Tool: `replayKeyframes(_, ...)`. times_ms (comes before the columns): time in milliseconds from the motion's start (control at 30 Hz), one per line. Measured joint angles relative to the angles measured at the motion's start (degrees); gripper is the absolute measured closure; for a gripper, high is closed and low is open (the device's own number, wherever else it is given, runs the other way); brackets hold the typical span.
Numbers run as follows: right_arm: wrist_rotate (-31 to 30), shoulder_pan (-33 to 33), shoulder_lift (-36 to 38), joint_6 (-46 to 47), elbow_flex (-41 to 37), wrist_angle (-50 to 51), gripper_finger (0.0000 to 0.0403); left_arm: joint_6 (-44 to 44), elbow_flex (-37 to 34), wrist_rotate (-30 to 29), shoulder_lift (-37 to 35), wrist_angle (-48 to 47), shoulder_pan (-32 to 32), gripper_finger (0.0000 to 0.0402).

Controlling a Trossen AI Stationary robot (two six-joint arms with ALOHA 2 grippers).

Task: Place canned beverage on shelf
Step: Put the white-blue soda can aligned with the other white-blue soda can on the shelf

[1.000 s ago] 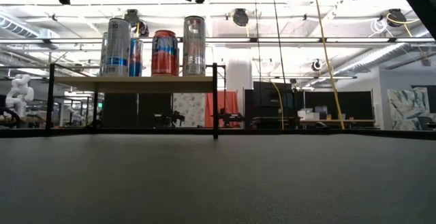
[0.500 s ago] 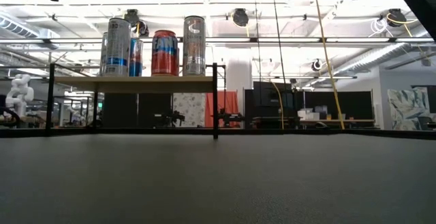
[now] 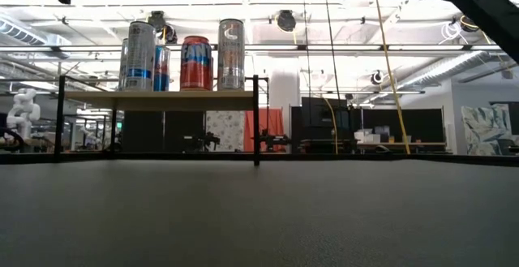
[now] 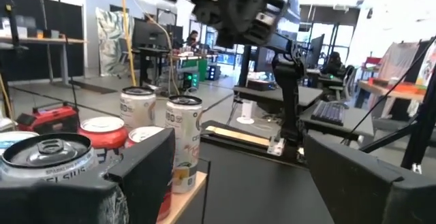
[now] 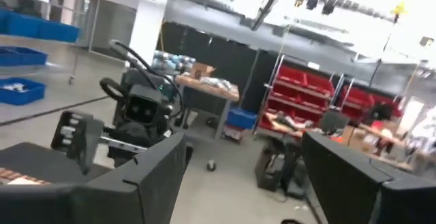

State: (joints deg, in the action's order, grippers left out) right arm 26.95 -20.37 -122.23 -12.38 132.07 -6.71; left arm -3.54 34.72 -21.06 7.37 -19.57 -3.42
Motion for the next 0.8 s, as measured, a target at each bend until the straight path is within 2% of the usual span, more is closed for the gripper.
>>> replayKeyframes(167,0.29,-0.79,-2.63,1.19,0.00,-0.42,0.0133,1.32,0.00,-0.02,-0.04,-1.28,0.00,0.0072)
replayKeyframes(367,0.14,-0.16,-9.03,3.40,-0.06,-3.52,0.0133,1.35,-0.04,-0.14,-0.06,-4.25,0.00,0.0072)
replayKeyframes(467,0.16,0.88,-10.50,3.99,-0.15,-3.57,0.0133,4.14,-0.04,-1.17,-0.06,-3.94,0.00,0.0072)
replayKeyframes(600,0.20,1.99,-9.10,2.77,-0.13,-1.46,0.0133,7.06,-0.04,-2.05,-0.06,-4.00,0.00,0.0072)
replayKeyframes(733,-0.39,2.99,-5.68,-2.18,-0.11,7.07,0.0133,7.00,-0.04,-1.96,-0.02,-3.98,0.00,0.0072)
replayKeyframes(800,-2.95,3.80,-3.50,-5.16,-0.13,11.86,0.0133,7.00,-0.04,-1.96,-0.02,-3.96,0.00,0.0072)
